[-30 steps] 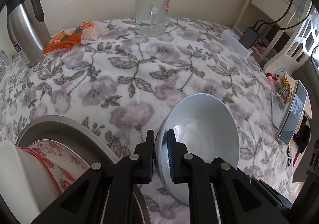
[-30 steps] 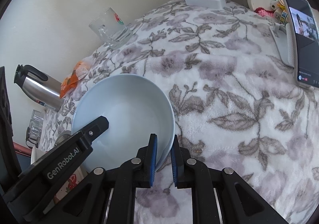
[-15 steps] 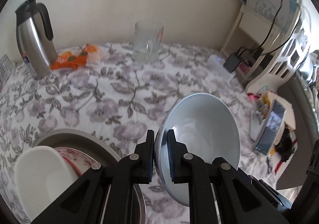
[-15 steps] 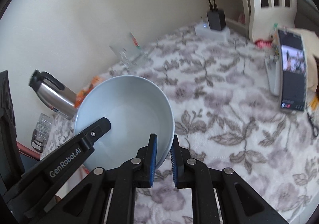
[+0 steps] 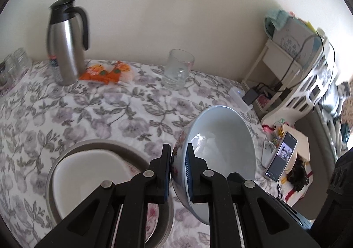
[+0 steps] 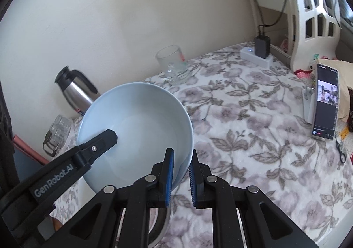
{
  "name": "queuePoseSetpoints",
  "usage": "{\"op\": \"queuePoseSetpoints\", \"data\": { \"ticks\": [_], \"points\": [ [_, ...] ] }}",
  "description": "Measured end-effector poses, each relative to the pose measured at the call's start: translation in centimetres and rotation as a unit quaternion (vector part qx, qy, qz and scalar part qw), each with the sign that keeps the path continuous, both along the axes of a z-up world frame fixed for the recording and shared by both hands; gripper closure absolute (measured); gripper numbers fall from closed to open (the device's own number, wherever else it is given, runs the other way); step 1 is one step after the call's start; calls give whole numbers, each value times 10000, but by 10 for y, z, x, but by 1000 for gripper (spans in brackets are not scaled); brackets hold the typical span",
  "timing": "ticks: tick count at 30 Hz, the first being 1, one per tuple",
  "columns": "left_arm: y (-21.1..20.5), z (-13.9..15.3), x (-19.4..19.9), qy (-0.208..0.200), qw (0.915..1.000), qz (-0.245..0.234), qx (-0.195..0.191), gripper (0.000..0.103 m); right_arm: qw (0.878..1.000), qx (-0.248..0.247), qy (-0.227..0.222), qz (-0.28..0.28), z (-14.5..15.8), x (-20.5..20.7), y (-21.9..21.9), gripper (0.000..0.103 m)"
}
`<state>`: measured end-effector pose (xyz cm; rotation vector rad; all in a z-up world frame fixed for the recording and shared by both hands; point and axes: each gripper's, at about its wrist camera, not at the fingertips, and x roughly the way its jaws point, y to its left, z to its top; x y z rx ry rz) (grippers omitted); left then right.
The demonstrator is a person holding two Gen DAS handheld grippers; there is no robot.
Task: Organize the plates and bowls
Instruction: 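Lower the plain white bowl into the MAX bowl with both grippers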
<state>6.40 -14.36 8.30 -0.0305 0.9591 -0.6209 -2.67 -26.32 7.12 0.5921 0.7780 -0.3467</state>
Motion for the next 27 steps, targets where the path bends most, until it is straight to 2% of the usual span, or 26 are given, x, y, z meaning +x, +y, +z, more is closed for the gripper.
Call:
{"op": "queuePoseSetpoints", "data": {
  "ticks": [9, 14, 21, 27],
  "points": [
    [62, -3, 3, 152, 9987, 455, -168, 90, 9987, 5, -27, 507, 5, 16, 47, 89],
    [99, -5, 7, 223, 9967, 742, -249, 90, 9960, -149, 94, 873, 3, 31, 78, 89],
    [123, -26, 13, 552, 9940, 935, -161, 90, 9929, -243, 402, 1094, -9, 45, 102, 89],
    [133, -38, 19, 755, 9912, 1077, -114, 89, 9900, -575, 512, 1183, -10, 52, 114, 87]
  ]
}}
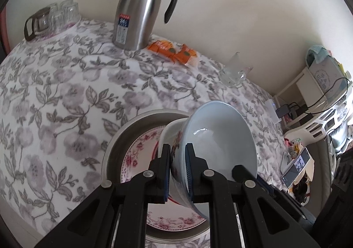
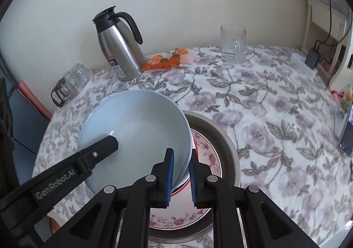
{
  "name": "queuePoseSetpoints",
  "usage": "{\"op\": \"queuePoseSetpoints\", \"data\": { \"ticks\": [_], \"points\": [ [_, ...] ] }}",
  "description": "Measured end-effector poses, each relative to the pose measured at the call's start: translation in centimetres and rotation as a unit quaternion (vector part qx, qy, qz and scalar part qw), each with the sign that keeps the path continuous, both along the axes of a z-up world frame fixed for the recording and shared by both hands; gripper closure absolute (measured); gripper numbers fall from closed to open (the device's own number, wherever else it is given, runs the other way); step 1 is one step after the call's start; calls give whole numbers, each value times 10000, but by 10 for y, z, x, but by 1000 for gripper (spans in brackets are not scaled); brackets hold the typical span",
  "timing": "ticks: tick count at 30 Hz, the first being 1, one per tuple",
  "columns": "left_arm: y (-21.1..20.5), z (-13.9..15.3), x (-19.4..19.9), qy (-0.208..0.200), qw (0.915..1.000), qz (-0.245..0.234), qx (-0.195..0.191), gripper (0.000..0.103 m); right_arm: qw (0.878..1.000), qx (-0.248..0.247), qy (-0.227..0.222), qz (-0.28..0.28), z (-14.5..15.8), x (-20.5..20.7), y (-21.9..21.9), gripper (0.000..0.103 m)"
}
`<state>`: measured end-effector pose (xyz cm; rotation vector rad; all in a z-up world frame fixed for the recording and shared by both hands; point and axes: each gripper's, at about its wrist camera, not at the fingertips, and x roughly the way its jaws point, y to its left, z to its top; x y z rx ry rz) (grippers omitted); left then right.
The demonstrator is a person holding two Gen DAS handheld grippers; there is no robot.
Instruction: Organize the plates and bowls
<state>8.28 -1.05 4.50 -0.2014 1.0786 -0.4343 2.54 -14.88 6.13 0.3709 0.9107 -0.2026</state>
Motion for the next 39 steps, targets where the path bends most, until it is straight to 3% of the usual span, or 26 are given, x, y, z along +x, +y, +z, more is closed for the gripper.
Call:
{"op": "queuePoseSetpoints", "data": {
  "ticks": [3, 11, 22, 24, 26, 28, 30, 33, 39],
  "points": [
    [2, -2, 1, 14, 10000, 39, 80, 82, 10000, -80, -3, -17, 1, 0, 1, 86],
    [8, 6, -1, -188, 9996, 100, 169, 82, 9998, -154, 14, -105, 1, 0, -3, 86],
    [27, 24, -19, -480, 9985, 235, -78, 79, 9996, -144, -184, -151, 10, -21, -4, 86],
    [33, 27, -26, -598, 9977, 315, -73, 55, 9995, -159, -199, -164, 11, -26, -2, 80],
    [41, 28, -34, -717, 9963, 484, 14, 39, 9994, -175, -203, -213, 11, -32, -2, 72],
    [48, 26, -39, -779, 9948, 629, 169, 35, 9992, -195, -212, -277, 11, -39, -2, 58],
    [53, 22, -43, -799, 9939, 692, 323, 32, 9990, -219, -227, -323, 10, -46, -1, 51],
    [56, 13, -47, -795, 9927, 731, 542, 19, 9989, -224, -232, -351, 7, -56, -1, 45],
    [56, -4, -59, -783, 9909, 615, 907, 11, 9992, -177, -32, -352, -10, -64, 1, 37]
  ]
}}
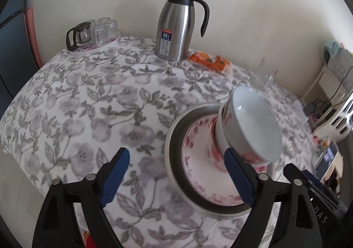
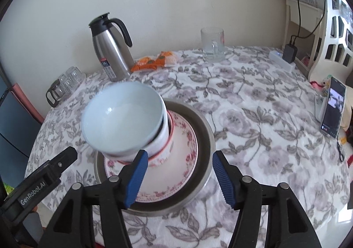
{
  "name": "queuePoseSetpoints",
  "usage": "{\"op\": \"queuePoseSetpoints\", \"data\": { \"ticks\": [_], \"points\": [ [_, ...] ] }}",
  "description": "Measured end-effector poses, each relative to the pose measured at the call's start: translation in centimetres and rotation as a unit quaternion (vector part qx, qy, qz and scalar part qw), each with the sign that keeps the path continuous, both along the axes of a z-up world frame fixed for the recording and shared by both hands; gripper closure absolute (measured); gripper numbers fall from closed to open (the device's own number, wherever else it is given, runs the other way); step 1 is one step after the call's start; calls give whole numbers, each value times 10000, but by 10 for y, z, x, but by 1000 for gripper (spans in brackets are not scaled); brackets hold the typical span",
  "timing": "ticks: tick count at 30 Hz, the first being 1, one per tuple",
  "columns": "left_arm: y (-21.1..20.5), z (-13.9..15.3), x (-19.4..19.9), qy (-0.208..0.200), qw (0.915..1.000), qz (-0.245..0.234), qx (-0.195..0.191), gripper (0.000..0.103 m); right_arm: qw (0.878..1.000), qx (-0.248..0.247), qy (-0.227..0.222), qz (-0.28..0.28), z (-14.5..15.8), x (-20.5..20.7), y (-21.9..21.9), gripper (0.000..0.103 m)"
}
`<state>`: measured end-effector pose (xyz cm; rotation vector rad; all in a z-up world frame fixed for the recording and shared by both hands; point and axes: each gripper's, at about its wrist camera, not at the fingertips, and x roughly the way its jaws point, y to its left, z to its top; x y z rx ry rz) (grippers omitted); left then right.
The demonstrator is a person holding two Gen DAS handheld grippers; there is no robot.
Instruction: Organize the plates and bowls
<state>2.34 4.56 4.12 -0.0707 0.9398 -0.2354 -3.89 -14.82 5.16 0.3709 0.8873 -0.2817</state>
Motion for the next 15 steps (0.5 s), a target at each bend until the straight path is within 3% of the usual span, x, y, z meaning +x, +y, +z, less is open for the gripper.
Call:
{"op": "queuePoseSetpoints", "data": {
  "ticks": [5, 7, 15],
  "points": [
    [-5, -13, -6, 161, 9994, -173, 265, 10, 9998, -43, 178, 27, -13, -4, 3, 31],
    [-7, -15, -9, 180, 9990, -239, 334, 10, 9997, -62, 237, 20, -17, -6, 4, 24],
    [-10, -19, -15, 254, 9974, -303, 605, 10, 9990, -148, 428, 41, -28, -10, 7, 20]
  ]
}}
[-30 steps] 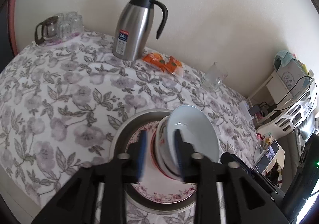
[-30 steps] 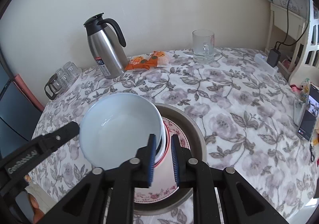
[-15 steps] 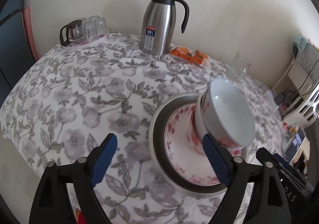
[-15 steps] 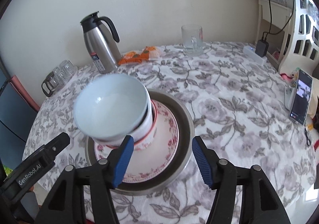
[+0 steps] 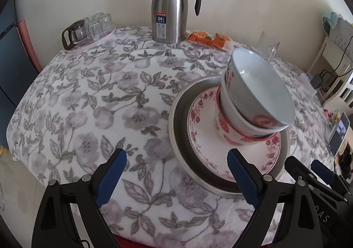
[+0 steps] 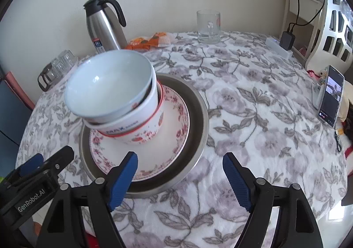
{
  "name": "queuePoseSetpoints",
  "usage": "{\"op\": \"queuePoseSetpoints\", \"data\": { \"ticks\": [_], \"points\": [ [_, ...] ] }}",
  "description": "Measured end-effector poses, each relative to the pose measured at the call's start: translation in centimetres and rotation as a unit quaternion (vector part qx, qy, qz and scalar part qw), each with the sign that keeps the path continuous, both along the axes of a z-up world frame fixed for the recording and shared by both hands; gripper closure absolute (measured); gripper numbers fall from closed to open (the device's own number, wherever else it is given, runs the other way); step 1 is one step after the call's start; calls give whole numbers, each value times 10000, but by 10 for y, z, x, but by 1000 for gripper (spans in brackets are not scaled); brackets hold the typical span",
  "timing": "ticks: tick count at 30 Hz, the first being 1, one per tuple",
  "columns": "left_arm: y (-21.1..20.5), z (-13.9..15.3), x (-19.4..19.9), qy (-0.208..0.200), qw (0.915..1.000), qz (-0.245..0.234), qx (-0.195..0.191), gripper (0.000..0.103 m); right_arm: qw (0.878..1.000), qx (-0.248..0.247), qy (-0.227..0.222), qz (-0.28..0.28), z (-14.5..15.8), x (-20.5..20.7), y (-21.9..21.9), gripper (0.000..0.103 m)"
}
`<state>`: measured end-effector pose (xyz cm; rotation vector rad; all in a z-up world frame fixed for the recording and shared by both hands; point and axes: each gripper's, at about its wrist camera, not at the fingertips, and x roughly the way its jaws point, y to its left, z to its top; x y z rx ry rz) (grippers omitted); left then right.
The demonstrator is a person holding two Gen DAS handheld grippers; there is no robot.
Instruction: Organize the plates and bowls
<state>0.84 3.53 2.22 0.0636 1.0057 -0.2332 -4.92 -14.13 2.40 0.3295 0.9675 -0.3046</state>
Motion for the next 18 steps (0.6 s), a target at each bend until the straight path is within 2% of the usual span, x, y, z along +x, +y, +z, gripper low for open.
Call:
{"op": "queuePoseSetpoints", "data": {
  "ticks": [2, 7, 18],
  "points": [
    [-1, -3, 0, 67, 10000, -31, 48, 10, 10000, -12, 38, 12, -2, -1, 1, 18],
    [-2, -5, -2, 164, 9998, -49, 113, 10, 9999, -62, 123, -29, -7, -5, 1, 4],
    [2, -9, -2, 336, 9985, 130, 401, 10, 9997, -80, 184, -101, -11, -11, -2, 0]
  ]
}}
